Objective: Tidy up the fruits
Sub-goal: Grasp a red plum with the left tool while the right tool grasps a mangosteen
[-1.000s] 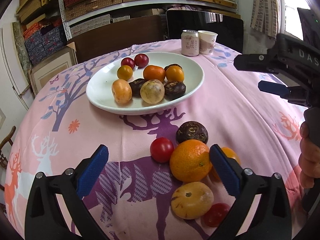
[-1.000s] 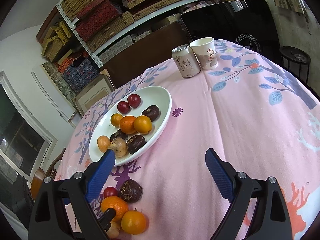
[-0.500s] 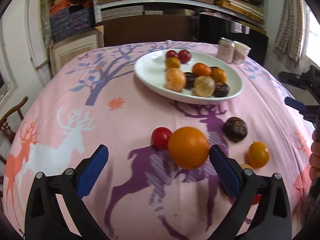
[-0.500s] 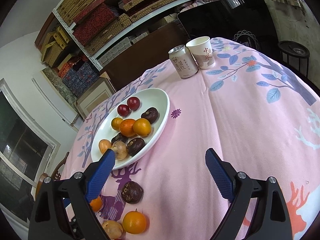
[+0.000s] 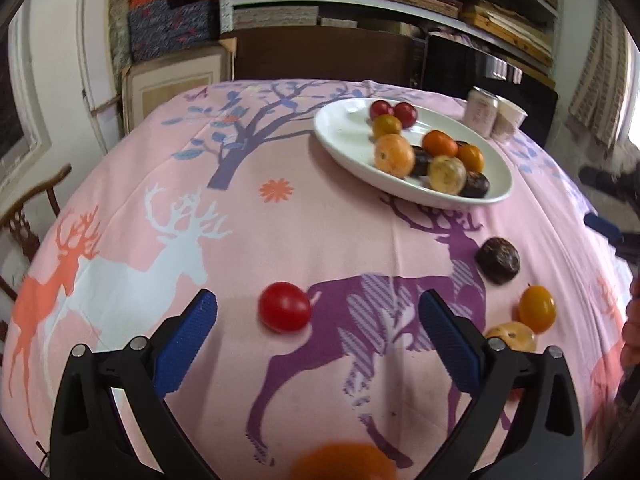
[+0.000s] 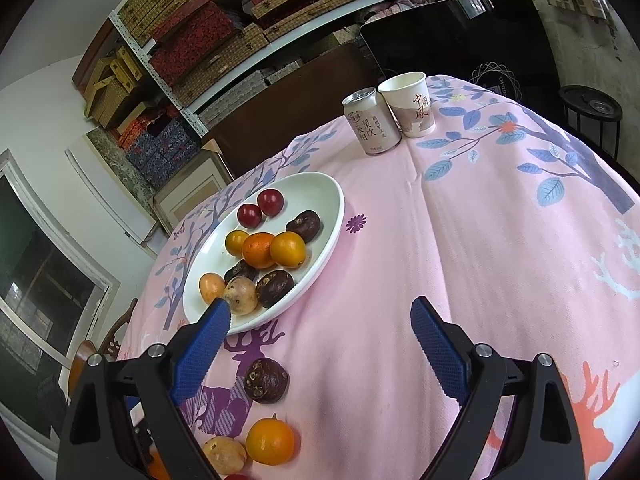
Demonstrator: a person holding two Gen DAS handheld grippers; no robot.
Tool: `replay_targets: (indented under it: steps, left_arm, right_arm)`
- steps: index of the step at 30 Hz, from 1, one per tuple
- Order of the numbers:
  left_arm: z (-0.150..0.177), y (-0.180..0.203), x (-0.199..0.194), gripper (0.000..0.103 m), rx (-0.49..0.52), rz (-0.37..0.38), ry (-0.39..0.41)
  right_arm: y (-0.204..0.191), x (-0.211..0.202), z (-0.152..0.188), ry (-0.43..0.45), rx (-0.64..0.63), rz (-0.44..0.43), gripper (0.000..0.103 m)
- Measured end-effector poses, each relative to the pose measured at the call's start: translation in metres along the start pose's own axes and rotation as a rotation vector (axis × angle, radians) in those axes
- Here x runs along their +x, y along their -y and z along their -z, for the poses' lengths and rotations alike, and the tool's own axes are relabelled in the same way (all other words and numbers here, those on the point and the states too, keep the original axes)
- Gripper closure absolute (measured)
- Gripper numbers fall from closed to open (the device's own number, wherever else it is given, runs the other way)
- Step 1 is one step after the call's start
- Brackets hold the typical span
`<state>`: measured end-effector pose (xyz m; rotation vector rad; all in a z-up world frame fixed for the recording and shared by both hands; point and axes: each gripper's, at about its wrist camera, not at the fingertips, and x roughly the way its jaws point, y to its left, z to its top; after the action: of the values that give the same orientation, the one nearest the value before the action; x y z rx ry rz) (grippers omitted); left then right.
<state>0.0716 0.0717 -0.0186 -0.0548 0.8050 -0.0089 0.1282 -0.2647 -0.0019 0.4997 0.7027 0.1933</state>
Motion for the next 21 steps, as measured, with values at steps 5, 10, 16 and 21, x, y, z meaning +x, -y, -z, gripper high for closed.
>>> replay_targets:
  steps: [5,10,16,21]
  left_arm:
    - [0.001,-0.015,0.002,0.004,-0.067,0.048,-0.028]
    - [0.002,-0.011,0.008,0.020,-0.047,0.054,-0.053]
    - [0.003,-0.010,0.020,0.041,-0.040,0.055,-0.093]
    - [-0.001,-0.008,0.026,0.053,-0.011,0.034,-0.095]
  right_arm:
    - [-0.001,0.001,0.000,-0.004,-0.005,0.001,0.011]
    - [-0.004,0.001,0.002,-0.009,-0.026,0.005,0.011]
    - [-0.007,0.002,0.004,-0.016,-0.040,0.008,0.011]
    - [-0.011,0.003,0.007,-0.021,-0.062,0.012,0.011]
